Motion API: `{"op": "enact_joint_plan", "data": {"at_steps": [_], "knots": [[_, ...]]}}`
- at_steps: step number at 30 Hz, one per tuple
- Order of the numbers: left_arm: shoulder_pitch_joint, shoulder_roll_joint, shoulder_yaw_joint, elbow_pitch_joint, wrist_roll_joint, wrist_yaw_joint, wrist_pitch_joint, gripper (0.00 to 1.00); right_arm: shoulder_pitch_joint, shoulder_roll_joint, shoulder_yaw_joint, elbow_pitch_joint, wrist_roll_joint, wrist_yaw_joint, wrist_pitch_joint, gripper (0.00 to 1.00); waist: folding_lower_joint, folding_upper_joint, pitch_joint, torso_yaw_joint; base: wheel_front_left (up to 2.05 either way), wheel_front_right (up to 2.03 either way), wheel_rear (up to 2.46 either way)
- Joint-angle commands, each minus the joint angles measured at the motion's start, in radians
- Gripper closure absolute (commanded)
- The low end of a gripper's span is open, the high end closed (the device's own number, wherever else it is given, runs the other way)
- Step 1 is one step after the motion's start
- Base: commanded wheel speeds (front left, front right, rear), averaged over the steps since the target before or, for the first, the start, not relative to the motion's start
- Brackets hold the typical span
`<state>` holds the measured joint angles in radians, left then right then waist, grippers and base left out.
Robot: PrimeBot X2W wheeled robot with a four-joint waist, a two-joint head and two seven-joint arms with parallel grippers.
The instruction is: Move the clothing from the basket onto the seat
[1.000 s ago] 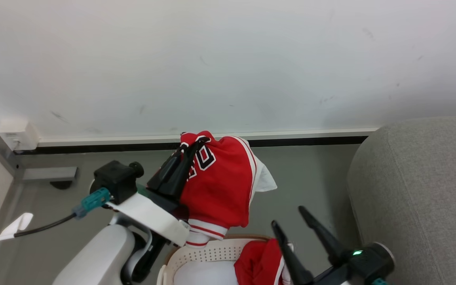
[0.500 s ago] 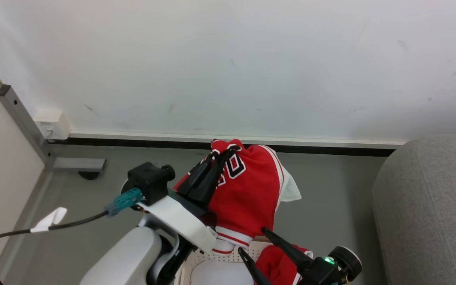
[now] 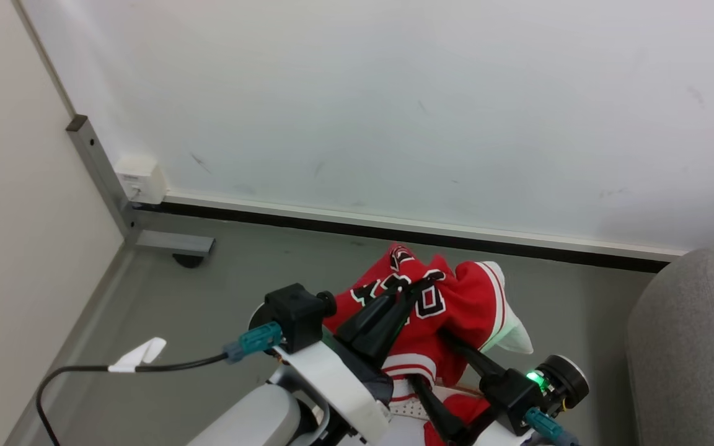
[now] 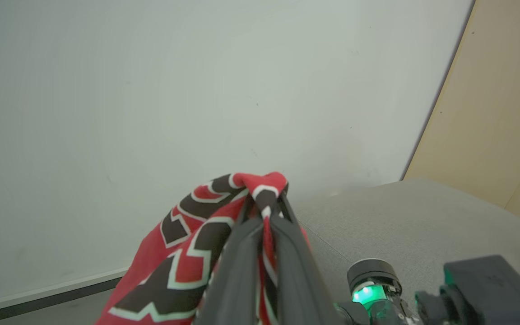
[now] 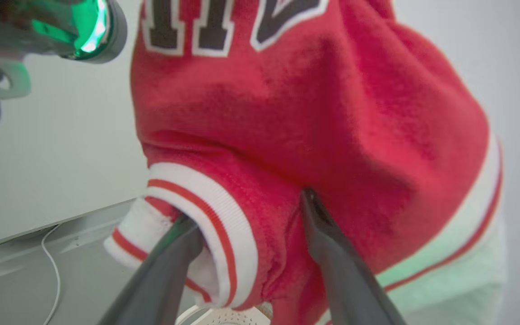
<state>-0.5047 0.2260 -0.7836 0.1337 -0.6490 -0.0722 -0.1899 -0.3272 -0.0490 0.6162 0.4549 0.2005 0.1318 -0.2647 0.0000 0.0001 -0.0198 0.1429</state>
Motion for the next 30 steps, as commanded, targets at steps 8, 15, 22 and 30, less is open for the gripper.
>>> {"op": "enact_joint_plan", "data": {"at_steps": [8,15,22,30], "knots": [[0.016,-0.006,-0.011,-0.019,-0.017,0.000,0.007,1.00,-0.025,-0.003,-0.030,0.023,0.010,-0.002,0.000,1.00,0.0000,-0.0001,-0.002,0.030,0.00,0.00,0.00],[0.016,0.008,0.005,-0.006,-0.025,0.007,-0.004,1.00,-0.017,-0.003,-0.035,0.015,0.023,-0.002,0.000,1.00,0.0000,-0.0001,-0.001,0.025,0.00,0.00,0.00],[0.016,0.021,0.019,0.012,-0.029,0.016,-0.015,1.00,0.012,-0.003,-0.061,-0.034,0.051,-0.002,0.000,1.00,0.0000,-0.0001,0.002,0.010,0.00,0.00,0.00],[0.027,0.030,0.019,0.029,-0.027,0.014,-0.028,0.17,0.062,-0.003,-0.139,-0.150,0.091,-0.002,0.000,1.00,0.0000,-0.0001,0.011,-0.051,0.00,0.00,0.00]]}}
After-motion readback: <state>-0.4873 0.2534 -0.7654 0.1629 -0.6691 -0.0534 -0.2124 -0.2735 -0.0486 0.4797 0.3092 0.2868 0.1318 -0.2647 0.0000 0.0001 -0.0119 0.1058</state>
